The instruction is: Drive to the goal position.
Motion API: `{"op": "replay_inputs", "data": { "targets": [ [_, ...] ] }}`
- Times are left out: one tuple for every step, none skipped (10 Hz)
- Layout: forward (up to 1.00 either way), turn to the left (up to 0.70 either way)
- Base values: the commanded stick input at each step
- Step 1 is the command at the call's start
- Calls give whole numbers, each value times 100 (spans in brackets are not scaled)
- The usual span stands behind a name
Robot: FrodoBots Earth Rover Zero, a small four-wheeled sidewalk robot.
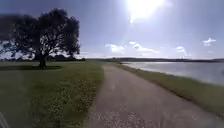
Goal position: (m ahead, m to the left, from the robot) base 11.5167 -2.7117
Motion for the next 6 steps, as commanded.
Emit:
{"op": "replay_inputs", "data": {
  "targets": [
    [70, 5],
    [70, 5],
    [70, 5],
    [70, 5],
    [70, 5],
    [70, 5]
  ]
}}
